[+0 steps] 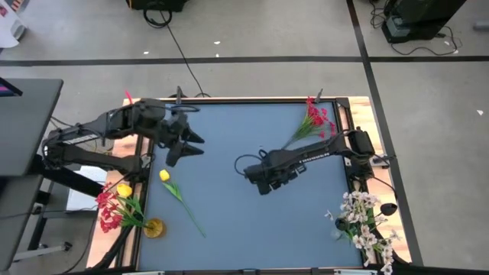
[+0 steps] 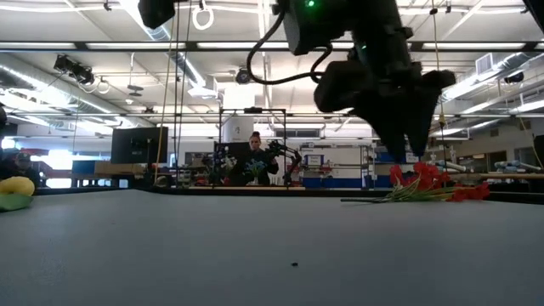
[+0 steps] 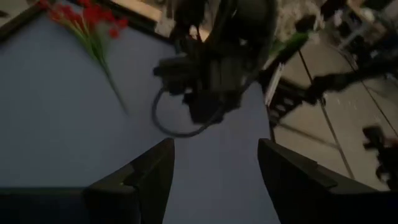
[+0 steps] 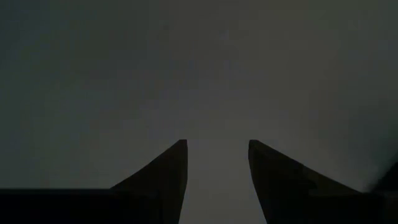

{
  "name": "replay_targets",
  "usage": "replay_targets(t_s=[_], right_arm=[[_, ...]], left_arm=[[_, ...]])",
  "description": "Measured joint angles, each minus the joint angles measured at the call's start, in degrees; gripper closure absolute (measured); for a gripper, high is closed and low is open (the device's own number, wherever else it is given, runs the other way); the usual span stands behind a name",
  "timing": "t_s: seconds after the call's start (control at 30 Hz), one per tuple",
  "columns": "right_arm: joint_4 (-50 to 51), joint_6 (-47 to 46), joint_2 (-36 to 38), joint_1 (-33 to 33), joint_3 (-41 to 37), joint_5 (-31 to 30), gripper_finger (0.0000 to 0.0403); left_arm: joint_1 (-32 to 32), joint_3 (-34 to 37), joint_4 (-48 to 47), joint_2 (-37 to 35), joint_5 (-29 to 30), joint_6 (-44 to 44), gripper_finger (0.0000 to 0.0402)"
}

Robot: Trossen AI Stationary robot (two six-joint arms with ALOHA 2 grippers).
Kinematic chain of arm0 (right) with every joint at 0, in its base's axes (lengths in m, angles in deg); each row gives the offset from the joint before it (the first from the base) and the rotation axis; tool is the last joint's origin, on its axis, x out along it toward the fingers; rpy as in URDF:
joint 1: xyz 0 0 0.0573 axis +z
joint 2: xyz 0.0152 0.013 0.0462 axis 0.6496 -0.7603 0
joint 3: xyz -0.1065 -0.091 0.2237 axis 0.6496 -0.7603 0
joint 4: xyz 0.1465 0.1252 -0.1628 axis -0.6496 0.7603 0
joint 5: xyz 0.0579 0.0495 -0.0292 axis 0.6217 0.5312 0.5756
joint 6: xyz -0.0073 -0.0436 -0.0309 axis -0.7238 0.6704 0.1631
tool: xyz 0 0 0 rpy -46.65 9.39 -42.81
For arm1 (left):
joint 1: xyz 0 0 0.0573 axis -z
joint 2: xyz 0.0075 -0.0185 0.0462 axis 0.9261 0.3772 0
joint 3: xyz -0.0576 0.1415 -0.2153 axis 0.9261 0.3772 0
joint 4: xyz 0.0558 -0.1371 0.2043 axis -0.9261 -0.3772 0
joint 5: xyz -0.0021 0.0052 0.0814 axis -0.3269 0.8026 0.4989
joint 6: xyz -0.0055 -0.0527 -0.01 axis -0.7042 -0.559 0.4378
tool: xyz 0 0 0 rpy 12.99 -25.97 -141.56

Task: Sort flowers into vase by color
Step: Put the red flowers into the yellow vase

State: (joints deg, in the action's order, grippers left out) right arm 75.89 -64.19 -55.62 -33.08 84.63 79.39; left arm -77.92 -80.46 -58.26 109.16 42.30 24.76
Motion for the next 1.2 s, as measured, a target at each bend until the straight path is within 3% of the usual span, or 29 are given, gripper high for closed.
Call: replay_targets(t_s=[0.13, 0.53, 0.9, 1.2], right_arm=[[3.0, 0.0, 0.5, 1.7, 0.0, 0.4, 0.0224], [6.5, -0.7, 13.5, -2.1, -1.4, -7.3, 0.0224], [-19.0, -13.9, 32.8, -8.1, -28.5, -7.3, 0.0224], [-22.2, -23.8, 35.0, -9.9, -37.9, -7.8, 0.0224]], left_arm=[[-2.7, 0.0, -4.1, 2.1, -6.8, 2.9, 0.0166], [-7.0, 0.0, -1.3, 8.4, -6.4, 7.4, 0.0166], [-9.1, 0.0, -3.4, 7.6, -5.9, 13.7, 0.0166], [-13.4, 8.2, -0.6, 7.1, -8.2, 14.7, 0.0166]])
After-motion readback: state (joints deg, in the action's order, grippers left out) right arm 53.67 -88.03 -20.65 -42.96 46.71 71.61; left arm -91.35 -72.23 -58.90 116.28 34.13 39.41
